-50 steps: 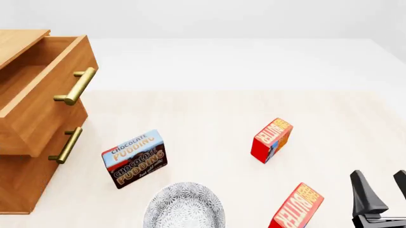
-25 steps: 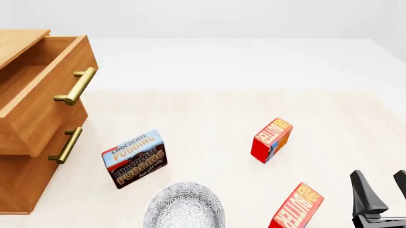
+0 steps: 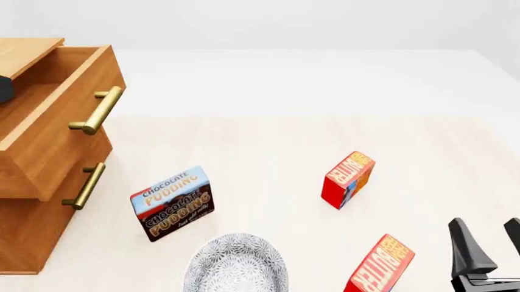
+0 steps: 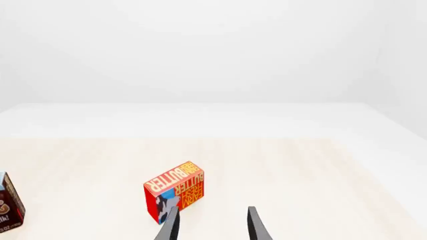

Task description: Put the butter at the front in the top drawer of the cabinet and close it.

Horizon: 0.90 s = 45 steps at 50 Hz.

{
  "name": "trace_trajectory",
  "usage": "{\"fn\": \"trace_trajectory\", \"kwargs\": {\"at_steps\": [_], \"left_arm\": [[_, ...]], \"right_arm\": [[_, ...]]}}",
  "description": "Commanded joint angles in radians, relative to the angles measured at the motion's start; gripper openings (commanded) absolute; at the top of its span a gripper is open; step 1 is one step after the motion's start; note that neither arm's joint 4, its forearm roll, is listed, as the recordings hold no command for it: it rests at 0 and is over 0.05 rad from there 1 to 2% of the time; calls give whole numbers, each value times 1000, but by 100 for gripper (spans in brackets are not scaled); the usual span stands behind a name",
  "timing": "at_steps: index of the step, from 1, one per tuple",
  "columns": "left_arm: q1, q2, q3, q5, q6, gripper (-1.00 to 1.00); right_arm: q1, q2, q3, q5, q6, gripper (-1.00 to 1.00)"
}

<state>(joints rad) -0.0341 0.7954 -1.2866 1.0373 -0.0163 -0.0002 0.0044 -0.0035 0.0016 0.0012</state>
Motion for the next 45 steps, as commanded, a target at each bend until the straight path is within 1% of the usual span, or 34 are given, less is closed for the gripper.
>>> {"fn": "trace_trajectory", "kwargs": {"at_steps": [1,9,12,19,24,25,26,27,37,38,39,40,42,45], "left_arm": [[1,68,-65,76,-16,100],[-2,106,-84,114,-33,100],[6,119,-96,122,-24,100],[9,134,-84,124,-27,100],[16,148,-78,112,-32,100],[51,157,-80,113,-4,100],[53,168,-85,111,-4,100],[42,172,-82,110,-13,100],[38,208,-66,83,-22,100],[42,210,-64,80,-19,100],[83,217,-62,77,14,100],[86,217,-58,70,17,100],[63,217,-40,59,-9,100],[75,220,-25,42,-6,100]], "right_arm": [[0,0,0,-1,0,100],[0,0,0,-1,0,100],[0,0,0,-1,0,100],[0,0,0,-1,0,100],[0,0,0,-1,0,100],[0,0,0,-1,0,100],[0,0,0,-1,0,100],[0,0,0,-1,0,100],[0,0,0,-1,0,100],[0,0,0,-1,0,100],[0,0,0,-1,0,100],[0,0,0,-1,0,100],[0,0,0,-1,0,100],[0,0,0,-1,0,100]]}}
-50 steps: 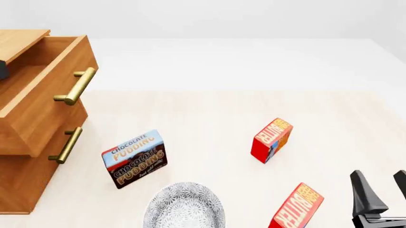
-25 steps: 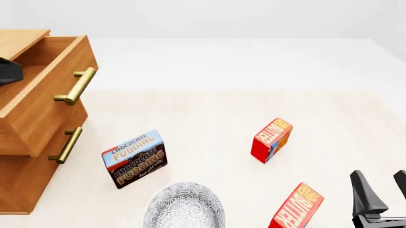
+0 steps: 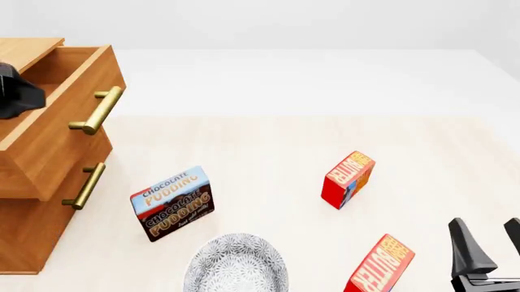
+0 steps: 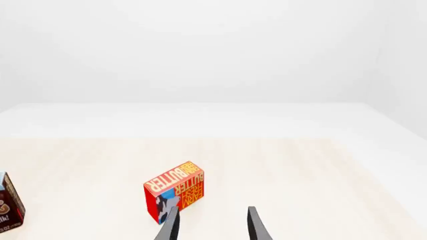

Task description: Put the butter at the front in the top drawer of the cabinet and close it.

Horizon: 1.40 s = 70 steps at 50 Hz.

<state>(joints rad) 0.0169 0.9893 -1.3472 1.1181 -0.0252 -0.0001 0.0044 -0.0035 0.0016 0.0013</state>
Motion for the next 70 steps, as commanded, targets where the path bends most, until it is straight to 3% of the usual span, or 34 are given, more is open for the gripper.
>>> {"fn": "trace_trajectory", "kwargs": {"at_steps": [1,30,63,70], "left_arm": [[24,26,36,-38,2,100],[37,81,142,-158,-49,100],[21,190,134,-207,-46,100],[-41,194,133,-199,-63,100]], "right_arm": [[0,0,0,-1,0,100],[0,0,0,-1,0,100],[0,0,0,-1,0,100],[0,1,0,-1,0,100]]}}
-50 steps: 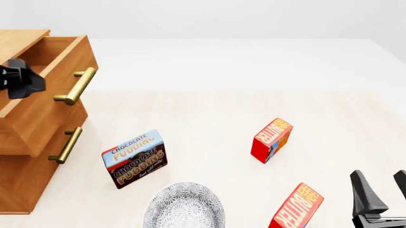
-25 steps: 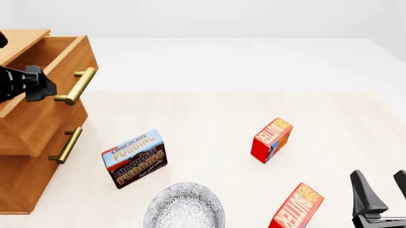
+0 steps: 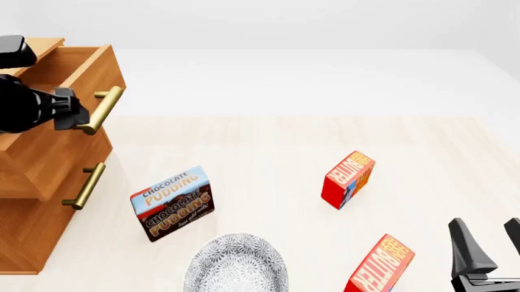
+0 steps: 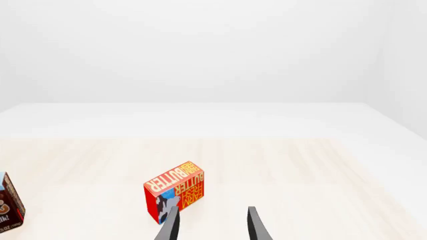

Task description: Put the butter at the front in the top drawer of the cabinet and close it.

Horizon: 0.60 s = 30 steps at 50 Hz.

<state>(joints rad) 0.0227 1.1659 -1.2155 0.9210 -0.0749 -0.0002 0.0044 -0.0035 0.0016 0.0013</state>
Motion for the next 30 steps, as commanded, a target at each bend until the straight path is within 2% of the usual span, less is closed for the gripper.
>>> {"fn": "trace_trajectory", "kwargs": {"at_steps": [1,11,30], "left_arm": [[-58,15,-1,0,-16,100],[-98,30,-16,8,-14,100],[-193,48,-15,-16,-53,100]], "right_arm": [[0,0,0,-1,0,100],[0,0,0,-1,0,100],[0,0,0,-1,0,100]]}}
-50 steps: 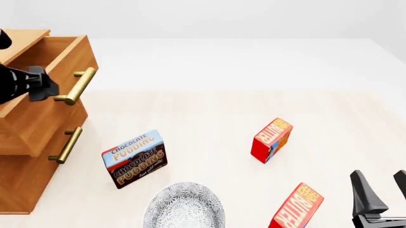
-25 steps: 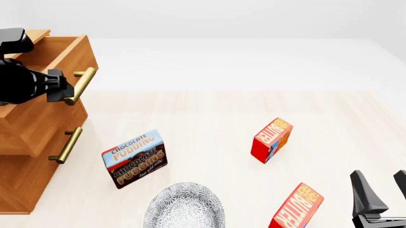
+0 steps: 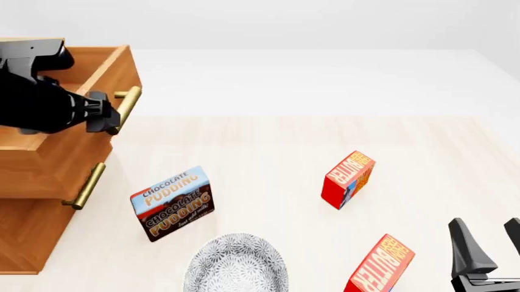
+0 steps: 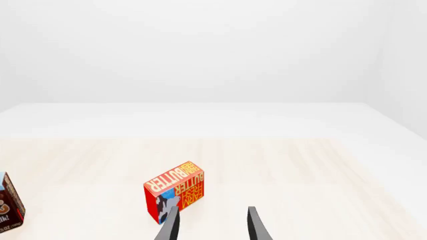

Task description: Put the butter at the front in the top drawer of the cabinet and close it.

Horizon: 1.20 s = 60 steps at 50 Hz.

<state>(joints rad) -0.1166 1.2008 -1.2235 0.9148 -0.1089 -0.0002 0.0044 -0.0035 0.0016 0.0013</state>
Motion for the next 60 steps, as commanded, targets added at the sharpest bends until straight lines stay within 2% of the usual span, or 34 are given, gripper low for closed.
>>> {"fn": "trace_trajectory", "kwargs": {"at_steps": [1,22,50,51,52,60], "left_arm": [[-61,19,-10,-11,-17,100],[-101,37,-23,-13,-20,100],[-101,37,-23,-13,-20,100],[-151,34,-16,-23,-38,100],[-270,41,-11,-44,-81,100],[-310,67,-14,-65,-91,100]], "right_arm": [[0,0,0,-1,0,100],[0,0,0,-1,0,100],[0,0,0,-1,0,100],[0,0,0,-1,0,100],[0,0,0,-1,0,100],[0,0,0,-1,0,100]]}}
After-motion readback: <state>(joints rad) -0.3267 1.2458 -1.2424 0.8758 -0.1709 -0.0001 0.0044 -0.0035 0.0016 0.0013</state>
